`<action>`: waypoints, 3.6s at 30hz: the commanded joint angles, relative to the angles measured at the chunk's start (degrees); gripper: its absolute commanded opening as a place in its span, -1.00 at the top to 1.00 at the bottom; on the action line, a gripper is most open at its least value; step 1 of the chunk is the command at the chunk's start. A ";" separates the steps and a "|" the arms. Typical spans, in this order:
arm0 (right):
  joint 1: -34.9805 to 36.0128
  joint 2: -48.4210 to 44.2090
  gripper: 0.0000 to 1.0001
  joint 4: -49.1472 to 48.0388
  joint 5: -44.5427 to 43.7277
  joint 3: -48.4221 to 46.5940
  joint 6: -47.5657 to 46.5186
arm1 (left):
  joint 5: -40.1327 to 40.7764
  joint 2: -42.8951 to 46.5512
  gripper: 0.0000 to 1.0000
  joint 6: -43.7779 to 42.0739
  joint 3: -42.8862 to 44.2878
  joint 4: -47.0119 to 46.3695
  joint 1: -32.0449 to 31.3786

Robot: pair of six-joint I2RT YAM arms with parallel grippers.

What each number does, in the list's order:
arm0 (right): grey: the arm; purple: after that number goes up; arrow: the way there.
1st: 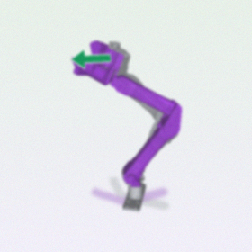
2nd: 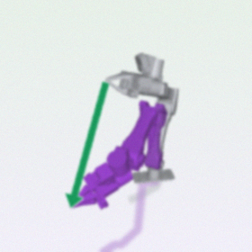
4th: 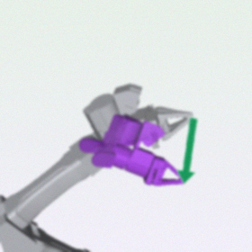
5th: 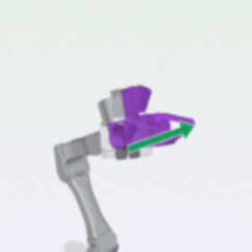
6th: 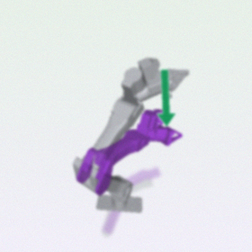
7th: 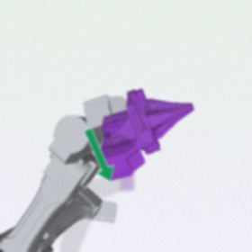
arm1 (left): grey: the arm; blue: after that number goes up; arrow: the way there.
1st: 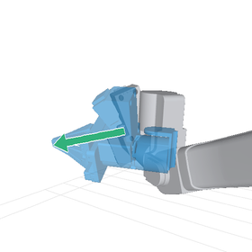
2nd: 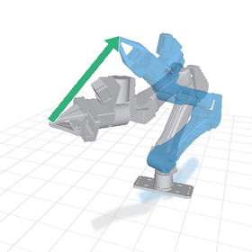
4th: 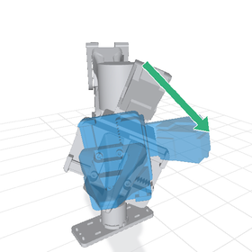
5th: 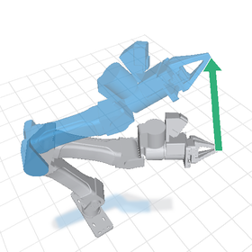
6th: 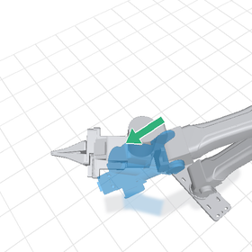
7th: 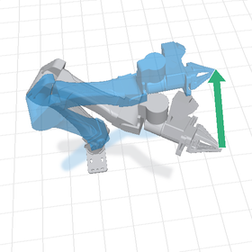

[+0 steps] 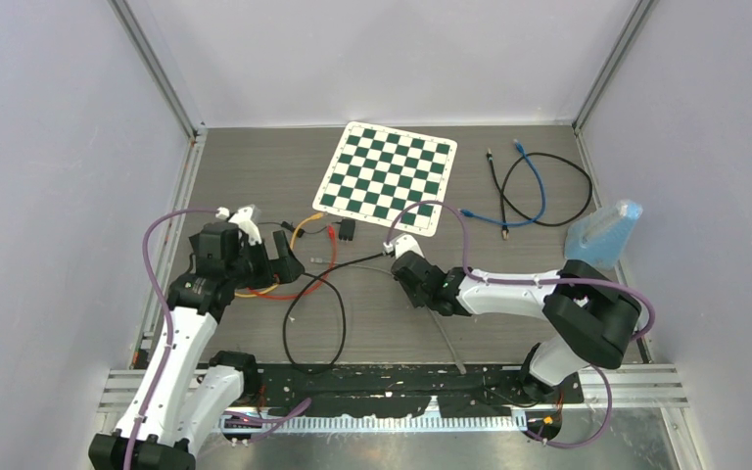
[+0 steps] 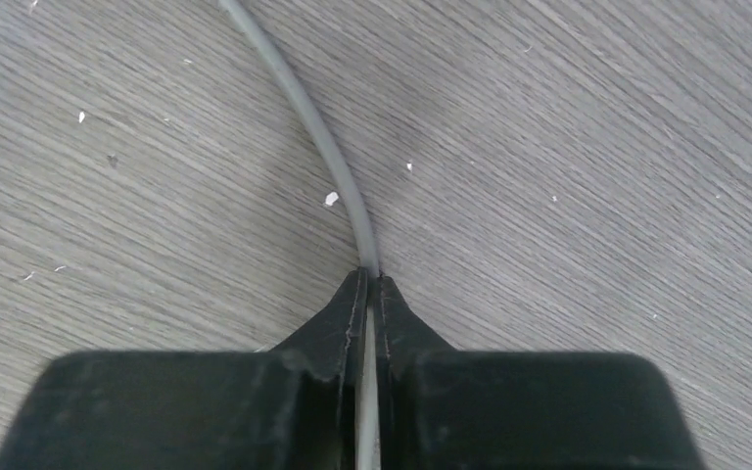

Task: Insert the plug into the switch port
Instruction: Move the connector to the center of the board, then pick up the connector from the center of the board.

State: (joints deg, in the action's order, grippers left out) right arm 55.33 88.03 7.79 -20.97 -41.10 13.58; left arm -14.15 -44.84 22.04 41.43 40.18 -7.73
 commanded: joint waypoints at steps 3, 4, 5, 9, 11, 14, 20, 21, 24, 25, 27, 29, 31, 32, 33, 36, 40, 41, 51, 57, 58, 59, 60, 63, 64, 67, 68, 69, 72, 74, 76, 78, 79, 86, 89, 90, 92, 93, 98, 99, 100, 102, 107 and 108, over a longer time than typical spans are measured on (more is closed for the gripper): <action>-3.42 -1.00 0.89 8.47 1.76 -0.81 3.03 | -0.71 0.20 -0.94 0.13 -0.51 -2.63 -0.02; -3.93 -1.54 0.89 9.96 0.68 -1.30 3.69 | -1.28 0.17 -0.91 0.04 -0.54 -2.71 -0.01; -4.75 -2.84 0.89 13.28 -0.16 -2.79 5.06 | -1.73 0.25 -0.90 -0.12 -0.53 -2.78 -0.01; -7.32 -7.87 0.89 21.92 -3.42 -5.91 9.23 | -2.30 1.36 -0.88 -0.17 -0.97 -3.49 -0.01; -7.96 -10.81 0.89 24.86 -6.05 -6.03 11.32 | -2.66 1.29 -0.88 -0.09 -0.80 -3.66 -0.05; -9.90 -15.63 0.89 26.60 -6.71 -3.97 14.75 | -3.83 0.75 -0.87 -0.36 -0.71 -3.68 -0.01; -11.33 -22.07 0.75 15.63 2.11 1.12 10.12 | -5.92 0.77 -0.85 -0.68 -0.76 -3.92 -0.01; -11.32 -21.96 0.62 14.51 5.75 1.16 8.99 | -5.56 1.01 -0.86 -0.75 -0.60 -3.66 -0.01; -11.28 -17.99 0.45 12.74 8.95 -1.24 4.34 | -3.82 2.79 -0.86 -1.24 0.19 -2.76 -0.01; -11.37 -16.66 0.42 12.49 10.06 -1.91 3.29 | -2.86 3.44 -0.85 -1.22 0.40 -2.60 -0.05; -11.91 -12.33 0.41 11.92 12.08 -4.23 0.19 | -2.05 4.66 -0.85 -1.86 0.99 -2.14 -0.01; -12.81 -7.88 0.40 12.08 13.94 -6.82 -2.44 | -0.56 5.47 -0.86 -2.68 1.53 -1.03 -0.01; -13.93 -4.09 0.35 11.93 15.62 -8.99 -3.48 | 0.91 6.33 -0.86 -3.26 1.44 -0.05 -0.01; -14.11 -2.23 0.33 11.65 17.00 -10.03 -3.83 | 1.17 6.73 -0.86 -3.16 1.21 0.03 -0.01; -14.29 -0.46 0.30 11.09 17.80 -10.48 -4.38 | 1.15 7.17 -0.86 -3.15 1.00 0.07 -0.01; -14.60 3.24 0.29 11.31 21.83 -12.81 -4.99 | 1.63 8.21 -0.87 -3.28 0.92 0.05 -0.02; -14.69 7.49 0.28 13.56 22.40 -14.58 -5.33 | 2.56 8.99 -0.87 -3.59 0.99 0.57 -0.01; -14.72 8.45 0.28 14.29 22.12 -14.79 -5.26 | 2.51 9.12 -0.87 -3.59 0.94 0.64 -0.01; -14.60 11.36 0.52 18.26 18.54 -11.15 -1.05 | 3.09 11.86 -0.89 -3.67 0.49 0.59 -0.53; -15.55 11.29 0.85 24.26 11.15 -9.45 7.62 | 2.61 11.90 -0.89 -3.67 0.73 0.60 -0.98; -16.12 10.89 0.87 24.94 11.27 -9.22 9.29 | 2.35 11.86 -0.89 -3.67 0.87 0.53 -1.35; -16.35 10.39 0.89 25.23 11.38 -8.52 10.07 | 2.29 11.79 -0.89 -3.75 0.99 0.65 -1.76; -16.56 9.35 0.89 25.75 11.17 -7.74 11.71 | 2.47 11.84 -0.89 -3.80 1.09 0.73 -2.29; -16.84 6.82 0.90 27.91 8.42 -6.32 14.19 | 4.07 12.27 -0.89 -4.02 1.28 1.21 -4.32; -17.23 5.49 0.89 28.84 7.97 -5.67 15.11 | 4.38 12.54 -0.90 -4.02 1.24 1.33 -4.85; -18.31 2.72 0.89 30.81 5.94 -4.59 18.35 | 4.22 13.34 -0.91 -4.10 1.11 0.97 -6.07; -18.54 1.39 0.90 31.37 5.35 -4.03 18.95 | 4.22 13.51 -0.92 -4.13 1.11 0.86 -6.36; -19.17 0.63 0.89 31.43 5.29 -3.66 20.06 | 4.30 13.74 -0.92 -4.12 1.20 0.93 -6.57; -21.05 -3.35 0.90 29.63 5.36 -0.22 23.31 | 4.55 14.81 -0.92 -4.05 0.97 0.76 -7.33; -22.89 -5.44 0.90 27.49 6.56 2.13 26.13 | 4.70 15.40 -0.92 -3.90 0.70 0.48 -7.55; -23.66 -7.36 0.89 25.77 6.91 3.45 29.43 | 4.89 15.63 -0.92 -3.92 0.67 0.51 -7.69; -23.76 -9.57 0.90 24.30 6.91 4.39 33.77 | 4.92 15.88 -0.92 -3.85 0.54 0.59 -7.74; -23.77 -11.53 0.89 23.26 7.19 5.34 37.04 | 4.95 15.96 -0.92 -3.85 0.57 0.55 -7.82; -23.77 -22.87 0.90 17.51 7.32 13.72 58.17 | 5.13 15.43 -0.93 -3.93 0.94 0.65 -7.83; -23.82 -26.14 0.89 15.53 6.62 18.00 65.41 | 5.18 15.43 -0.93 -3.89 0.95 0.76 -7.83; -23.72 -27.14 0.89 15.60 6.13 18.48 68.30 | 5.31 15.54 -0.93 -3.88 0.86 0.82 -7.83; -23.52 -28.12 0.90 15.74 5.79 19.05 72.07 | 5.49 15.85 -0.93 -3.85 0.69 0.86 -7.83; -23.43 -28.28 0.87 15.27 5.95 19.17 73.86 | 5.51 15.95 -0.93 -3.70 0.60 0.80 -7.83; -22.60 -27.73 0.17 16.33 7.09 13.39 73.54 | 4.97 14.31 -0.92 -3.30 0.25 -0.06 -7.83; -22.50 -27.78 -0.07 17.85 6.56 12.04 71.08 | 4.02 13.47 -0.91 -3.39 0.68 0.12 -7.83; -22.43 -28.38 -0.15 20.72 5.22 9.60 69.84 | 3.01 12.66 -0.91 -3.41 1.11 0.34 -7.83; -22.41 -30.88 -0.25 24.22 1.96 6.97 65.53 | 0.16 11.23 -0.88 -3.51 1.68 0.35 -7.83; -22.61 -37.46 -0.38 26.97 -7.26 2.59 43.72 | -4.68 8.74 -0.80 -1.46 1.36 -3.05 -11.43; -22.62 -37.83 -0.41 27.46 -9.29 1.31 41.00 | -3.90 8.27 -0.79 -0.62 1.17 -4.53 -13.27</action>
State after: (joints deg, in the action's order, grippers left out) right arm 32.77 53.71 31.42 -19.29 -34.79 72.12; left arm -14.52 -35.44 19.44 41.01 41.08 -16.80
